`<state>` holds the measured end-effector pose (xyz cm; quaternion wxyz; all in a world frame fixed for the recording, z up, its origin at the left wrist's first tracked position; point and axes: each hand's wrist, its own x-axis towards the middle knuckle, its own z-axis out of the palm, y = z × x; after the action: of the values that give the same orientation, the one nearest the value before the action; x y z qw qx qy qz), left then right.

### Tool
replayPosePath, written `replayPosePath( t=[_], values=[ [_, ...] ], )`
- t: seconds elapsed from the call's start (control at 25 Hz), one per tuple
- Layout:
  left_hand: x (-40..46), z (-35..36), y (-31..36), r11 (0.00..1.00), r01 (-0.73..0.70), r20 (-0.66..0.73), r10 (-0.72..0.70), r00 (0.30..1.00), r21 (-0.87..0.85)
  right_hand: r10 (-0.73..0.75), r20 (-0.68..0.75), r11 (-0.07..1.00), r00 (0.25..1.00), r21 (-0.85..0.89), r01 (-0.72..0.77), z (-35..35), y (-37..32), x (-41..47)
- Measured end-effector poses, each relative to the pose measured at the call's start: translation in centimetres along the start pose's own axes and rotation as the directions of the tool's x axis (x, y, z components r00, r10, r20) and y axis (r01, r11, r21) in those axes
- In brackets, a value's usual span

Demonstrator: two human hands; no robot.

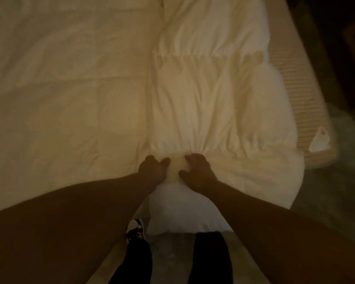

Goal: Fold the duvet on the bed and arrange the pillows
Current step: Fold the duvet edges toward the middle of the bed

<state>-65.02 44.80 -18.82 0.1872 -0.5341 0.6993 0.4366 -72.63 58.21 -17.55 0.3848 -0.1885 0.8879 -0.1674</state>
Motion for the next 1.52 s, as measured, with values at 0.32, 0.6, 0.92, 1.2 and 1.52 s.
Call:
replayPosePath(
  t=[0.32, 0.6, 0.92, 1.2, 1.52],
  values=[
    [0.6, -4.6, -11.8, 0.977, -0.072, 0.159, 0.041, 0.986, 0.199, 0.011, 0.015, 1.000, 1.000, -0.010, -0.011, 9.1, -4.4, -5.6],
    [-3.2, -14.5, -9.6, 0.834, -0.410, 0.172, 0.372, 0.912, 0.369, 0.162, -0.214, 0.984, 0.963, 0.114, -0.140, 6.5, -8.5, -12.1],
    [-16.8, -30.4, -11.8, 0.482, -0.660, 0.146, 0.734, 0.663, 0.576, 0.063, -0.473, 0.998, 0.879, 0.012, -0.065, 3.1, -20.2, -25.2],
    [-23.1, -47.9, -15.4, 0.396, -0.680, 0.054, 0.841, 0.539, 0.617, -0.012, -0.547, 1.000, 0.837, -0.003, 0.013, 3.8, -34.9, -32.6],
    [-18.0, -72.1, -24.7, 0.400, -0.667, -0.039, 0.873, 0.486, 0.629, -0.052, -0.624, 0.998, 0.780, -0.002, 0.065, 10.9, -56.7, -32.3]
  ],
)
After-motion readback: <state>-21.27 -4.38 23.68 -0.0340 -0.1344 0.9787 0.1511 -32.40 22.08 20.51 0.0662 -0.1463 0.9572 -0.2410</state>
